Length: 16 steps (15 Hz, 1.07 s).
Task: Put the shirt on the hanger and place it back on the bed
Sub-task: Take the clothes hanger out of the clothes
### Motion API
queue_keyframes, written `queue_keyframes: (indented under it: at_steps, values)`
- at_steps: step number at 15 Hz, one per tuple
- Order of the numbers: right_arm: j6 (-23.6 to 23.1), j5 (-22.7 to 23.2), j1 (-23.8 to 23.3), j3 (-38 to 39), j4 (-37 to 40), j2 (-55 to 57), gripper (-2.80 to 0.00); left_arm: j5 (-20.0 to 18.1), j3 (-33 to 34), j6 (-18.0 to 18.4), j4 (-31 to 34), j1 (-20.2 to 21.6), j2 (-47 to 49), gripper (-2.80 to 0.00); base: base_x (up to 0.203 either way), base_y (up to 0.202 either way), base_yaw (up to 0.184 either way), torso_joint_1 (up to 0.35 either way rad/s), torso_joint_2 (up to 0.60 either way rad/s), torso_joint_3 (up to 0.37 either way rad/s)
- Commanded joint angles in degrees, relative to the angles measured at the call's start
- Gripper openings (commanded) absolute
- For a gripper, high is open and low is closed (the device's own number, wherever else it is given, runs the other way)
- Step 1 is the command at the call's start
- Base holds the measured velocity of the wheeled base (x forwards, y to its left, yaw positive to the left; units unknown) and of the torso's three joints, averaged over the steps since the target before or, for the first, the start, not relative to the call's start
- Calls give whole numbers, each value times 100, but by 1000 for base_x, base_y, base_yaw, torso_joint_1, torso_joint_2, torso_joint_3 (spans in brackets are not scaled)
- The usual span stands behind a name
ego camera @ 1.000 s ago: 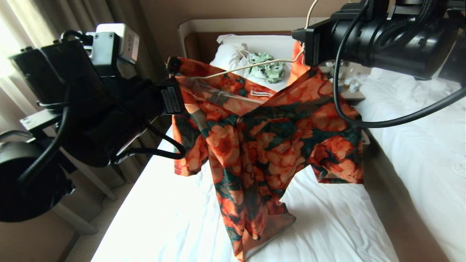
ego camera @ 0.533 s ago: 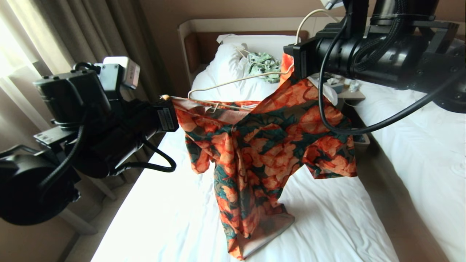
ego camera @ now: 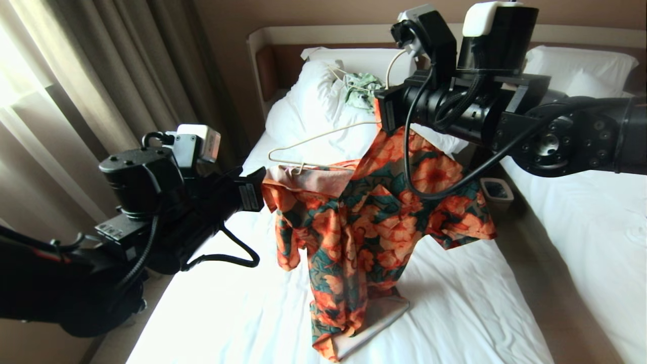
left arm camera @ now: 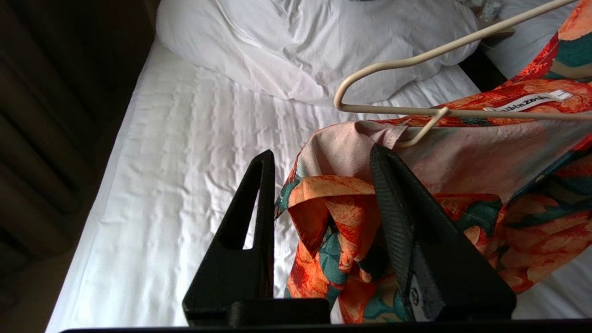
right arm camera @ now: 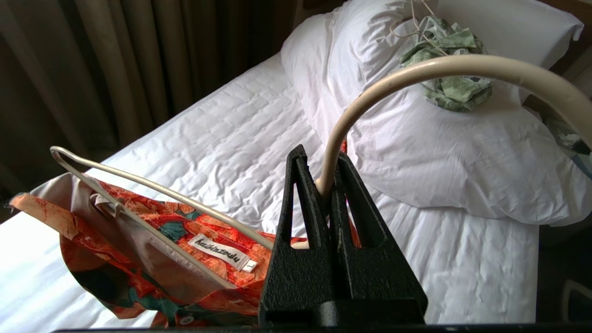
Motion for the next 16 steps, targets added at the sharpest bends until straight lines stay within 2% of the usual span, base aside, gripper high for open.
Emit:
queue_keyframes:
  at_steps: [1, 2, 4, 5, 7, 8, 10, 12, 13, 15, 16]
  values:
    - [2, -7, 40, -83, -24, 312, -280, -163, 290, -5, -63, 108, 171, 0, 0, 0, 0, 0, 0, 0]
    - [17, -7, 55, -85, -26, 383, -280, -393, 441, -16, -92, 246, 148, 0, 0, 0, 0, 0, 0, 0]
    - [65, -19, 97, -85, -169, 516, -280, -517, 784, -37, -325, 461, 54, 0, 0, 0, 0, 0, 0, 0]
    - [96, -48, 118, -85, -314, 612, -280, -530, 989, -35, -554, 559, 8, -280, 0, 0, 0, 0, 0, 0]
    - [141, -147, 144, -85, -529, 779, -280, -592, 1357, -35, -984, 845, -142, -280, 0, 0, 0, 0, 0, 0]
    - [358, -162, 154, -73, -676, 824, -280, -705, 1588, -40, -1095, 1052, -283, -280, 0, 0, 0, 0, 0, 0]
    - [1063, -280, 203, -20, -1113, 970, -280, -1105, 1982, -190, -1207, 1654, -616, -280, 0, 0, 0, 0, 0, 0]
    - [1269, -459, 198, 191, -1395, 1087, -280, -1508, 2239, -337, -1228, 2183, -772, -280, 0, 0, 0, 0, 0, 0]
    - [1269, -463, 196, 254, -1401, 1092, -280, -1717, 2312, -342, -1236, 2250, -789, -280, 0, 0, 0, 0, 0, 0]
    - [1336, -455, 225, 340, -1414, 1119, -280, -1772, 2279, -350, -1228, 2169, -768, -280, 0, 0, 0, 0, 0, 0]
    - [1609, -455, 232, 384, -1414, 1122, -280, -1768, 2282, -383, -1228, 2151, -740, -280, 0, 0, 0, 0, 0, 0]
